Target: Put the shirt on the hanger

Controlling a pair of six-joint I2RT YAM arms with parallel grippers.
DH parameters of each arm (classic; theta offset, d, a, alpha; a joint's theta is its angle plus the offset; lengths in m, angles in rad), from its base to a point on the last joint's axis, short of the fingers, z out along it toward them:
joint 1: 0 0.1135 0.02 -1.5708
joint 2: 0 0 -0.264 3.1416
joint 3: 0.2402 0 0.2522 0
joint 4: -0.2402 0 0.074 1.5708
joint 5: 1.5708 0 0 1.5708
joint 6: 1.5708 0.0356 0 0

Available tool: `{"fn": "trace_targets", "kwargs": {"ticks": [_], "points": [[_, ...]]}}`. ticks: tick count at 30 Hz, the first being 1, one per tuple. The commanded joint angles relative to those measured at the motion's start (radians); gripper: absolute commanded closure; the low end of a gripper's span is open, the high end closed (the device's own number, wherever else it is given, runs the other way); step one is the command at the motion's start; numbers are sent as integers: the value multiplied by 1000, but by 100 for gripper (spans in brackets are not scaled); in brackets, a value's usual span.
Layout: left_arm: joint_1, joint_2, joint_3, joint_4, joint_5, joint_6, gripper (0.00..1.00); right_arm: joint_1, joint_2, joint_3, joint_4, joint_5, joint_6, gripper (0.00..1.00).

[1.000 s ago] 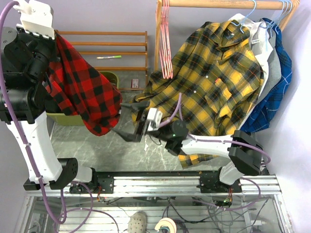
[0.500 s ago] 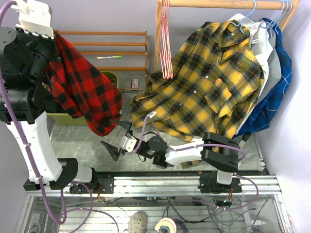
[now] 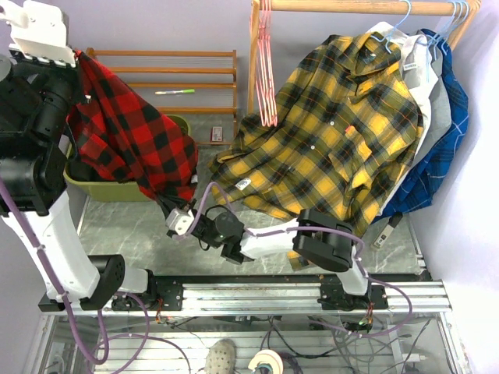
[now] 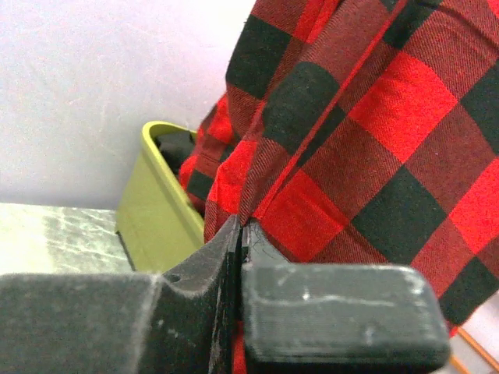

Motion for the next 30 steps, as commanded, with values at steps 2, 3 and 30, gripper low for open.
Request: {"fn": "trace_targets", "kwargs": {"ticks": [2,3,30], "points": [[-5,-14,77,25,-29,-1,90,-26,-129,-17,-3,14,-40,100],[-9,-13,84,22,-41,2,90,-27,-163,-31,-14,21,-57,100],[-57,159,630,207,-129,-111,93,-24,-646,587,-616,-292,-157,100]]}}
